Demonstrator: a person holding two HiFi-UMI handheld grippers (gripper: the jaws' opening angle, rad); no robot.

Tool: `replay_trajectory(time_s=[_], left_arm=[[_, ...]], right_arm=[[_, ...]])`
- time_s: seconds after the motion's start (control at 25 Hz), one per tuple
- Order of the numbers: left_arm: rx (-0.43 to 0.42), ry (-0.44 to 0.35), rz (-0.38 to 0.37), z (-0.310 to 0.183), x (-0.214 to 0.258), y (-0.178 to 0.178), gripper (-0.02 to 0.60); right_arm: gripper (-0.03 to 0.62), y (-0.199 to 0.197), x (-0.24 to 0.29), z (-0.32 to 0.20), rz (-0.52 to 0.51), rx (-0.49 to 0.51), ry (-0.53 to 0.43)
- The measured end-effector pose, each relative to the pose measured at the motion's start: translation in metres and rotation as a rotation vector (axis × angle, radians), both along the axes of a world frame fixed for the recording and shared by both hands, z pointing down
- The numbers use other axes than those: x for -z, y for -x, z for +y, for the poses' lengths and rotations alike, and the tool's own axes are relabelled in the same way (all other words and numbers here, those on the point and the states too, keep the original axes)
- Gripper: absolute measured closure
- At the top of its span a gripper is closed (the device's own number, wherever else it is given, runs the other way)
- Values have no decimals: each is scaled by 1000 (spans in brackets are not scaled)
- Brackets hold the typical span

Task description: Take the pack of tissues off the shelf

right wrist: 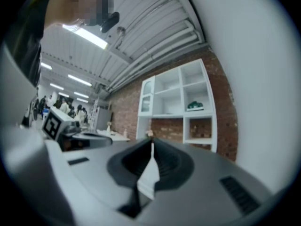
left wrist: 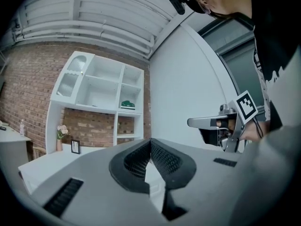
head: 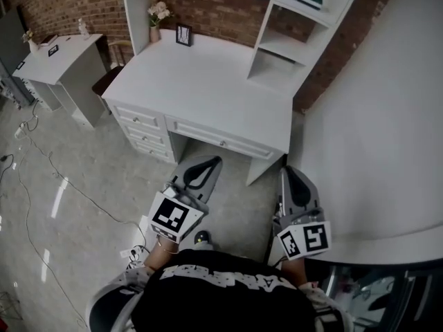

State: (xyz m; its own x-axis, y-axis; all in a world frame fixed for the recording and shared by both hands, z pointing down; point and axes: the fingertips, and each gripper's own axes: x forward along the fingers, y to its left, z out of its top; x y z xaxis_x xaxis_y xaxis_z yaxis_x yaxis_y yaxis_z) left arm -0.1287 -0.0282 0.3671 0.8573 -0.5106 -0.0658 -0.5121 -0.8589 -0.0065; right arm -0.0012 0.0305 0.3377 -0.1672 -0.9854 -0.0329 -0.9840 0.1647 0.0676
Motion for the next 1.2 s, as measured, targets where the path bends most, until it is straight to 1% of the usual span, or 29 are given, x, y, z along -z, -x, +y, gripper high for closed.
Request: replay_trajectory(time_s=[0.08,0.16,0.32,0.56,0.68,0.8,1.0,1.12,1.2], left_arm=[[15,14,1,-3,-1,7,549],[14,12,2,-5,1,11,549],[24,25,23,-12,4,20,549],[-5,31,5,-17,-8,15,548],[-8,39,6,-17,-9,10,548],[-5,29,-8,-23,-12,9,548],[42,15,-16,-44,-9,7,548],[55,-5,-37,-59,-12,-1,548],[62,-1,-40,-69,-12,-10,548]], right_arm=[[562,5,0,-5,5,4,0],[562,8,2,-10,13,10,-2],[562,16,7,-18,28,16,-9],[562,12,-3,-21,24,4,22],[562,8,-5,-24,13,-1,15],[562,4,-4,-33,-1,-1,-3],[562,-8,2,-60,3,17,-34],[562,-20,4,-78,-5,20,-51],[562,-29,2,-90,-13,20,-57]])
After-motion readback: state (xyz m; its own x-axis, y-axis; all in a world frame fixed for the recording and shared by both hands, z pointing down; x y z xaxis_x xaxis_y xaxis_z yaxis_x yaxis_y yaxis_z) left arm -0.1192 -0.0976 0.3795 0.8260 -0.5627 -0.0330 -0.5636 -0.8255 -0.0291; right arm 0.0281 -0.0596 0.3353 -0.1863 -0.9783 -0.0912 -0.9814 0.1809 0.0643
